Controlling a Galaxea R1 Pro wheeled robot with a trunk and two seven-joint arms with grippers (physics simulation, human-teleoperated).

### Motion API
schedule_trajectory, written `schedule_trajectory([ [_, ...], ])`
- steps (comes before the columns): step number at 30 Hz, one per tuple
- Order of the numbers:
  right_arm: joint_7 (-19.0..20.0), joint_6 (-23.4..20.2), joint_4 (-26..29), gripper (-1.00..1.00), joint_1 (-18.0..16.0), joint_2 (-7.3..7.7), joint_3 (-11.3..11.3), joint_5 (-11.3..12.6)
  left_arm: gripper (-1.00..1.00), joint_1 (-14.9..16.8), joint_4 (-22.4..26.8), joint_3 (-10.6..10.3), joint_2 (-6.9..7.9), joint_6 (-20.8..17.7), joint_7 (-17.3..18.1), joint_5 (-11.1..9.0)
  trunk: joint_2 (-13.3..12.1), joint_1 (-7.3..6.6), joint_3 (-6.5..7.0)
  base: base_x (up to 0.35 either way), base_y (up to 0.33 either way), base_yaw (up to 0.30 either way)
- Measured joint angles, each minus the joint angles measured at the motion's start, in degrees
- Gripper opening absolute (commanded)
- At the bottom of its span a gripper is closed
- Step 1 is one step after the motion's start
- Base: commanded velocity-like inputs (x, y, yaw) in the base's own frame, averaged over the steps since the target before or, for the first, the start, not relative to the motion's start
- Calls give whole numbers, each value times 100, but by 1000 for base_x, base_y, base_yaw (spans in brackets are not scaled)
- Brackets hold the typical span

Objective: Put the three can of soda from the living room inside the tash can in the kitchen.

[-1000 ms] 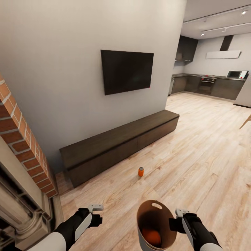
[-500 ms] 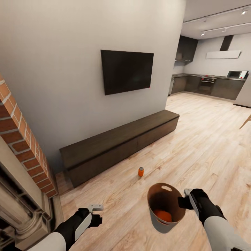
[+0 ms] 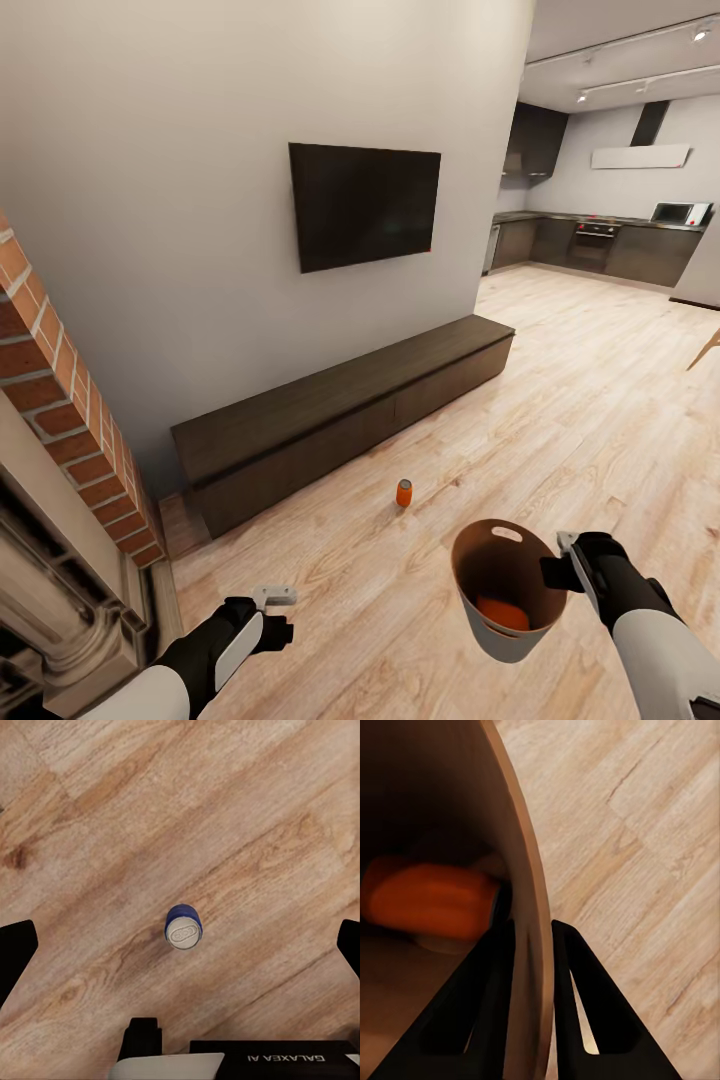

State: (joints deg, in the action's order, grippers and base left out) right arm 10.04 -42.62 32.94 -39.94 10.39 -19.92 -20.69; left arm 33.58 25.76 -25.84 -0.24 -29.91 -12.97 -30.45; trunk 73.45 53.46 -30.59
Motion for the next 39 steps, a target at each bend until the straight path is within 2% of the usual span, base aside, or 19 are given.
schedule_trajectory([
  [10,33,-25,-4,-100,-2,-32,-34,33,100,0,0,0,-9,-68,9,-5,0,0,-7,0,0,0],
  [19,42,-52,-50,-100,-5,-54,-1,23,100,0,-2,8,-52,-84,26,-12,0,0,-73,0,0,0],
  [22,55,-215,-22,-100,-16,-47,-7,31,100,0,-3,9,-69,-85,24,-13,0,0,-100,0,0,0],
  [23,97,-443,33,-100,-47,-30,-9,25,100,0,-5,9,-76,-85,23,-13,0,0,-107,0,0,0],
  [25,382,-1157,307,-100,-183,8,-24,-116,100,-1,-6,11,-91,-86,22,-11,0,0,-118,0,0,0],
  [27,722,-1550,715,-100,-230,20,-29,-74,100,0,-7,10,-99,-86,22,-11,0,0,-125,0,0,0],
  [28,821,-1636,949,-100,-244,21,-32,42,100,0,-9,9,-101,-85,21,-10,0,0,-127,0,0,0],
  [30,958,-1737,1333,-100,-257,11,-27,144,100,0,-10,8,-104,-85,19,-9,0,0,-134,0,0,0],
  [34,1088,-1689,2372,-100,-253,-28,-25,-137,100,-5,-9,9,-110,-85,15,-6,0,0,-151,0,0,1],
  [35,1120,-1699,2766,-100,-188,-45,-11,-126,100,-6,-9,9,-112,-86,15,-6,0,0,-156,0,0,15],
  [37,1161,-1727,3159,-100,-57,-72,4,19,100,-9,-9,9,-114,-86,14,-8,0,0,-166,0,0,43],
  [39,1177,-1725,3595,-100,143,-171,18,4,100,-10,-7,9,-113,-86,11,-7,0,0,-177,0,0,72],
])
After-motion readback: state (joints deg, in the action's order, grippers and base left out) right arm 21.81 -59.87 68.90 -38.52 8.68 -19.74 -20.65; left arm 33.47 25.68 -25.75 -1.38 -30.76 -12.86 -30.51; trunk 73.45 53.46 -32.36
